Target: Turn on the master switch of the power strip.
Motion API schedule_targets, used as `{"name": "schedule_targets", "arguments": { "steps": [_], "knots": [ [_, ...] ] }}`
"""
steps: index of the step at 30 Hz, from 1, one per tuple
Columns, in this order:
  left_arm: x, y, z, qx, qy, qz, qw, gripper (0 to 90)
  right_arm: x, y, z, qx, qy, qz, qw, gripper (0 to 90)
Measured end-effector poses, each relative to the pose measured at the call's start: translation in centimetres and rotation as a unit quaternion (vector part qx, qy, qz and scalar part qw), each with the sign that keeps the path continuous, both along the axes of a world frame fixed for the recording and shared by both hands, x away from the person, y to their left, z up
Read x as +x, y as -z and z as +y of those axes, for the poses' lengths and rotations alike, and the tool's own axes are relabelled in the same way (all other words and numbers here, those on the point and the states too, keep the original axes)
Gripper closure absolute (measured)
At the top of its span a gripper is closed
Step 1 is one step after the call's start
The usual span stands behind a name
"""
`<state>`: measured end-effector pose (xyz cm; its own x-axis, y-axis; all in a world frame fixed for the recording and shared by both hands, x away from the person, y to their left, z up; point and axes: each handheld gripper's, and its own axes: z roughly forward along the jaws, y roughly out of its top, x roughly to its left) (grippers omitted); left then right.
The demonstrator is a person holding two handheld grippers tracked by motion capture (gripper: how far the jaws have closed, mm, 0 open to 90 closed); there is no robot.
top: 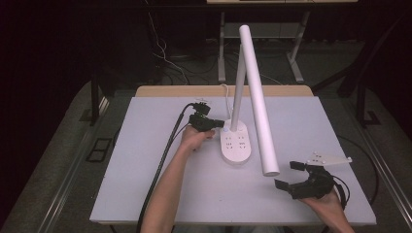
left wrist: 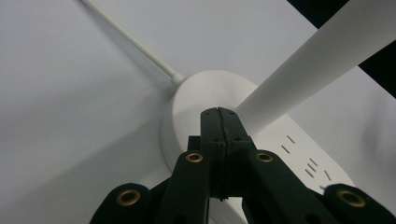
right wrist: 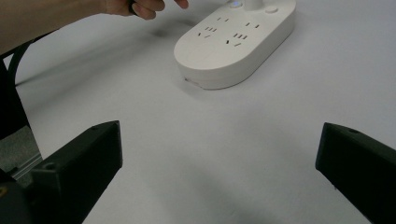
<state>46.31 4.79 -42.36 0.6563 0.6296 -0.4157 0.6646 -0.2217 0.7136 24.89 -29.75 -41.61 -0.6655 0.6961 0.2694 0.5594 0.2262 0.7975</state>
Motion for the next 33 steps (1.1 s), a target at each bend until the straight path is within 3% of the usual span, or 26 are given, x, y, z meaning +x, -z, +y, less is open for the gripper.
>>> {"name": "schedule_targets", "arguments": {
  "steps": [4, 7, 11, 17, 19, 24, 27, 30, 33],
  "knots": [
    [-0.3, -0.6, 0.7, 0.003, 0.000, -0.010, 0.9999, 90.0, 0.0, 0.0, 0.1, -0.001, 0.001, 0.000, 1.0000, 0.1],
    [-0.4, -1.1, 1.5, 0.014, 0.013, -0.021, 0.9996, 90.0, -0.1, 0.0, 0.1, -0.001, 0.002, 0.003, 1.0000, 0.1],
    [-0.8, -1.6, 2.2, 0.008, 0.005, -0.030, 0.9995, 89.8, -0.1, 0.0, 0.1, 0.000, 0.001, 0.004, 1.0000, 0.1],
    [-1.5, -2.4, 3.4, 0.007, 0.004, -0.043, 0.9990, 82.0, -0.1, 0.0, 0.1, 0.000, 0.001, 0.003, 1.0000, 0.1],
    [-1.8, -2.6, 3.7, 0.017, 0.005, -0.047, 0.9987, 79.9, -0.1, 0.0, 0.1, 0.000, 0.001, 0.004, 1.0000, 0.1],
    [-2.6, -3.2, 4.6, 0.025, 0.010, -0.058, 0.9979, 67.9, -0.1, 0.0, 0.1, 0.001, 0.001, 0.004, 1.0000, 0.1],
    [-3.3, -3.6, 5.2, 0.017, 0.005, -0.060, 0.9980, 56.6, -0.1, 0.0, 0.1, 0.001, 0.001, 0.004, 1.0000, 0.1],
    [-3.9, -3.9, 5.9, 0.005, 0.010, -0.060, 0.9982, 42.4, -0.1, 0.0, 0.1, 0.001, 0.001, 0.004, 1.0000, 0.1],
    [-4.6, -4.2, 6.4, 0.010, 0.003, -0.065, 0.9978, 26.1, -0.1, 0.0, 0.1, 0.000, 0.000, 0.001, 1.0000, 0.1]
  ]
}}
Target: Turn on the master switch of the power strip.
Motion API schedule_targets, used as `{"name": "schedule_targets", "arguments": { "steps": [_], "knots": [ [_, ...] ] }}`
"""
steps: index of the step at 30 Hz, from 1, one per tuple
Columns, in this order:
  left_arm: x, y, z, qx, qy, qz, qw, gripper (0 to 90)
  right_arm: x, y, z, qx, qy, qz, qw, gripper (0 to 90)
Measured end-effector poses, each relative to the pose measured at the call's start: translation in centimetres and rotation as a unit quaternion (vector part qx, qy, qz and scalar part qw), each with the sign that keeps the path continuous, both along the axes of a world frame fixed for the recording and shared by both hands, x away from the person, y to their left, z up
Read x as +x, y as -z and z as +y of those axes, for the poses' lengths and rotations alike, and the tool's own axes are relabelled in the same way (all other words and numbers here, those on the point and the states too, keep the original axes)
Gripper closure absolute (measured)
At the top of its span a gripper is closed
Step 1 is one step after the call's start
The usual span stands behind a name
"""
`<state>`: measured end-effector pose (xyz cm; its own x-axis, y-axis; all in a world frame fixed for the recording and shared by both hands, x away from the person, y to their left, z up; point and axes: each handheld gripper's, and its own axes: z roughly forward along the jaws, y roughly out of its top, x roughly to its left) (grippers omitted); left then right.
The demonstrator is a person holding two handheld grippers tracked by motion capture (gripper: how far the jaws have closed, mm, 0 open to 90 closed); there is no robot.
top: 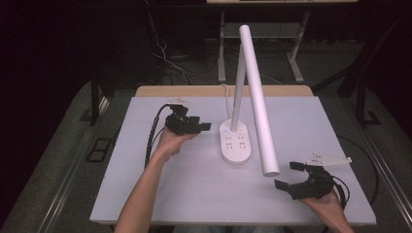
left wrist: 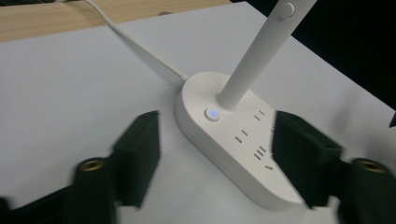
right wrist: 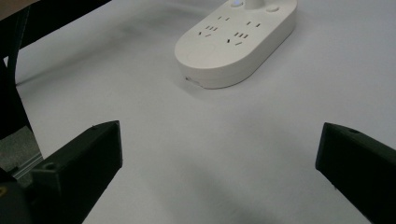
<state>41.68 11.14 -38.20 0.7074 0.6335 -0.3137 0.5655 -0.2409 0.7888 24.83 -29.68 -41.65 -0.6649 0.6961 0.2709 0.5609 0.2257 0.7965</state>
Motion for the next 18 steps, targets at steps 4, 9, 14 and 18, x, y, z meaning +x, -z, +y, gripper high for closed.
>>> {"name": "schedule_targets", "arguments": {
  "steps": [4, 9, 14, 18],
  "knots": [
    [-1.0, -0.2, 0.7, 0.003, 0.005, 0.004, 1.0000, 7.9, 0.0, 0.0, 0.0, 0.001, 0.000, 0.000, 1.0000, 0.1],
    [-2.3, -0.1, 1.7, 0.000, 0.003, 0.002, 1.0000, 0.0, 0.0, 0.0, 0.0, 0.001, -0.001, -0.001, 1.0000, 0.1],
    [-3.6, 0.0, 2.6, -0.006, -0.004, -0.005, 1.0000, 0.0, 0.0, -0.1, 0.0, 0.002, 0.000, 0.001, 1.0000, 0.1],
    [-4.6, 0.2, 3.1, -0.010, -0.002, -0.011, 0.9999, 0.0, 0.0, 0.0, 0.1, 0.002, -0.001, 0.000, 1.0000, 0.1]
  ]
}}
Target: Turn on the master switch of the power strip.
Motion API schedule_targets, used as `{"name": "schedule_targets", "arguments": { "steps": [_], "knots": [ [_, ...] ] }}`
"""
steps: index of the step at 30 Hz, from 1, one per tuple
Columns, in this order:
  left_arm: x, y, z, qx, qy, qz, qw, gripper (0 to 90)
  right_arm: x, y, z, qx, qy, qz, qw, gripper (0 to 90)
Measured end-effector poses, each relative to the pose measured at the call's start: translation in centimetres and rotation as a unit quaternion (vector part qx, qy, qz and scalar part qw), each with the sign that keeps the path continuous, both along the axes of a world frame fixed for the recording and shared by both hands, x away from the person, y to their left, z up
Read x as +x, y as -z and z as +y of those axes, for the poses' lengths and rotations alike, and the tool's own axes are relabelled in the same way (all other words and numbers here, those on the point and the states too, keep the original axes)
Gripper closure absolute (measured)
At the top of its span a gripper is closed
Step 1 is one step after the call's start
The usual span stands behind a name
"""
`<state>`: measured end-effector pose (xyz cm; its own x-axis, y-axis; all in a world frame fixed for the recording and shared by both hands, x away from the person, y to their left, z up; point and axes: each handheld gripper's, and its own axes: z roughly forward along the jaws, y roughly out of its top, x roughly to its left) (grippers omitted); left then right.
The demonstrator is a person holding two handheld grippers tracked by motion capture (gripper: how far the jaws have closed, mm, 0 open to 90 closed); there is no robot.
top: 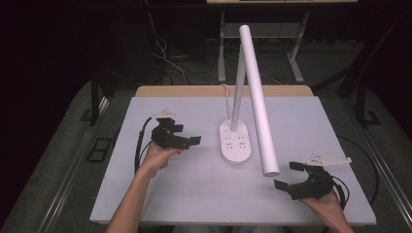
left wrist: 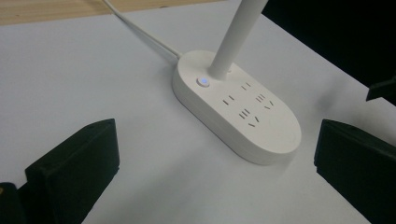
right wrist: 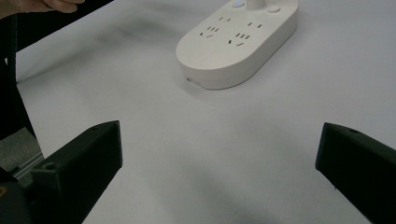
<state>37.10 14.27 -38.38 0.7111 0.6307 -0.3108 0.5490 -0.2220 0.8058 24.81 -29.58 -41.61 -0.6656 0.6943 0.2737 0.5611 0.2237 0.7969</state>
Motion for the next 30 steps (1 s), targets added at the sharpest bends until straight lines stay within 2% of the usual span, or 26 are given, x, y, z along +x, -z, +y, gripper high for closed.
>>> {"name": "schedule_targets", "arguments": {
  "steps": [8, 10, 17, 23, 30],
  "knots": [
    [-2.2, 0.6, 0.7, -0.012, -0.004, -0.009, 0.9999, 0.0, 0.0, 0.0, 0.1, -0.001, -0.002, -0.002, 1.0000, 0.1],
    [-2.8, 0.8, 0.9, -0.014, -0.005, -0.017, 0.9998, 0.0, 0.0, 0.0, 0.1, -0.001, -0.002, -0.002, 1.0000, 0.1],
    [-4.7, 1.5, 1.8, -0.027, -0.019, -0.027, 0.9991, 0.0, 0.0, 0.0, 0.2, -0.002, -0.004, -0.002, 1.0000, 0.1],
    [-6.6, 1.7, 2.5, -0.017, -0.026, -0.046, 0.9984, 0.0, -0.1, 0.0, 0.3, -0.003, -0.005, 0.000, 1.0000, 0.1],
    [-8.8, 2.5, 3.3, -0.011, -0.030, -0.050, 0.9983, 0.0, -0.2, 0.0, 0.4, -0.001, -0.006, 0.002, 1.0000, 0.1]
  ]
}}
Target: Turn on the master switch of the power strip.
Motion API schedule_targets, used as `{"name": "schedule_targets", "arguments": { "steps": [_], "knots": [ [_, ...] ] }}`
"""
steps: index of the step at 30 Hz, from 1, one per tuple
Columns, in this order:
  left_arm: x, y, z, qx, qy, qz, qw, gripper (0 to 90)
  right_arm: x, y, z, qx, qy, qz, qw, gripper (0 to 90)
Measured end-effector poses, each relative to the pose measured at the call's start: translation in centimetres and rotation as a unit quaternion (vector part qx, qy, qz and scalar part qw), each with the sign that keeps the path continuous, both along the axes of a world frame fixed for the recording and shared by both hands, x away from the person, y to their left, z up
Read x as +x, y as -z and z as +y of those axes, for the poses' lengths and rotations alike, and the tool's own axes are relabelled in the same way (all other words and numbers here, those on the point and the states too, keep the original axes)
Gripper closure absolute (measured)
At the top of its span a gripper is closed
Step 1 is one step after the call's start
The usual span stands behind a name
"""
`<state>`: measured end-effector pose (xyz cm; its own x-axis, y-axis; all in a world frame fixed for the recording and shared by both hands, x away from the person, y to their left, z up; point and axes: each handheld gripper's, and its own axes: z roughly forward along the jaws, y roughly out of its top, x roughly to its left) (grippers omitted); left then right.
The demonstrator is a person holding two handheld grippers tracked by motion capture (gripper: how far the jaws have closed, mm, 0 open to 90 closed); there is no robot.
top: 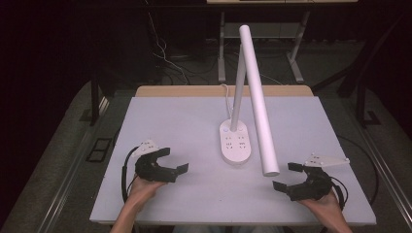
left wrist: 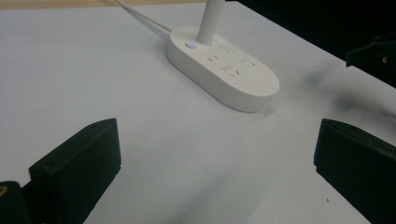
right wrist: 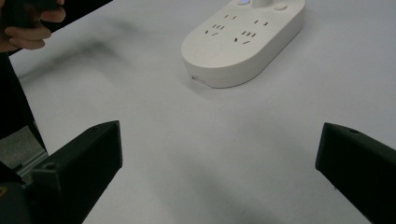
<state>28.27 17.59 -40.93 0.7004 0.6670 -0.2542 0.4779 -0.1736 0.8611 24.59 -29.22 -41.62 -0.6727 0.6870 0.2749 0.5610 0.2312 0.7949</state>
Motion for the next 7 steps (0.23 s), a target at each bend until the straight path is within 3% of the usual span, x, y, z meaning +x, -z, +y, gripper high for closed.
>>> {"name": "schedule_targets", "arguments": {
  "steps": [7],
  "knots": [
    [-1.9, 0.5, 0.2, -0.002, 0.011, -0.006, 0.9999, 0.1, 0.0, 0.1, 0.1, 0.001, -0.003, 0.002, 1.0000, 0.1]
  ]
}}
